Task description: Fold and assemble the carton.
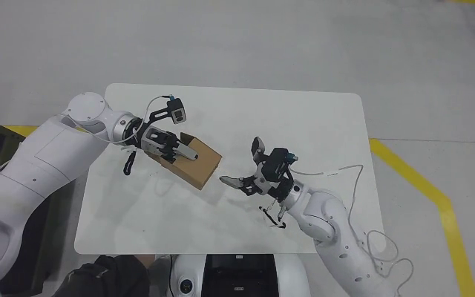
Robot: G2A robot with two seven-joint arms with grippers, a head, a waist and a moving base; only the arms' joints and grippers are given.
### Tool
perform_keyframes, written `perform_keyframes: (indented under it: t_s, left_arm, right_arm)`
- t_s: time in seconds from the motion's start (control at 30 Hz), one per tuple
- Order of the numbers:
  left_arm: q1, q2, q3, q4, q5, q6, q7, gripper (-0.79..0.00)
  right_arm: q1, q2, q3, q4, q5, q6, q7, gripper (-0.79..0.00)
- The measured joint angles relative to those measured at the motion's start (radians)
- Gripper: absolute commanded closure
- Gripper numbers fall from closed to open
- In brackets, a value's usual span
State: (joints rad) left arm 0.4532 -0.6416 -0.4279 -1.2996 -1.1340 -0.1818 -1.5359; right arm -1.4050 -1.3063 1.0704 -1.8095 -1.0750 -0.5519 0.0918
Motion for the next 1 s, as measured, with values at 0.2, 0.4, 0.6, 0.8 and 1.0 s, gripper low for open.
perform_keyframes:
  t_s: [0.2, 0.4, 0.6, 0.8, 1.0]
  left_arm:
    - [0.000, 0.000, 0.000, 0.000, 0.000, 0.000, 0.000, 0.000]
    - [0.000, 0.000, 0.000, 0.000, 0.000, 0.000, 0.000, 0.000]
    - [0.005, 0.000, -0.002, -0.006, 0.006, 0.004, 0.010, 0.000]
    - [0.018, 0.000, -0.023, -0.038, 0.157, 0.074, 0.180, 0.000]
    - [0.018, -0.002, -0.021, -0.163, 0.428, 0.254, 0.451, 0.000]
  right_arm:
    - [0.017, 0.015, 0.039, 0.027, 0.121, -0.159, 0.061, -0.785]
    - [0.044, 0.025, 0.047, 0.040, 0.145, -0.233, 0.107, -0.785]
    - [0.053, 0.032, 0.053, 0.043, 0.131, -0.238, 0.114, -0.785]
    - [0.049, 0.038, 0.065, 0.055, 0.142, -0.240, 0.093, -0.785]
    - [0.044, 0.043, 0.070, 0.054, 0.125, -0.229, 0.082, -0.785]
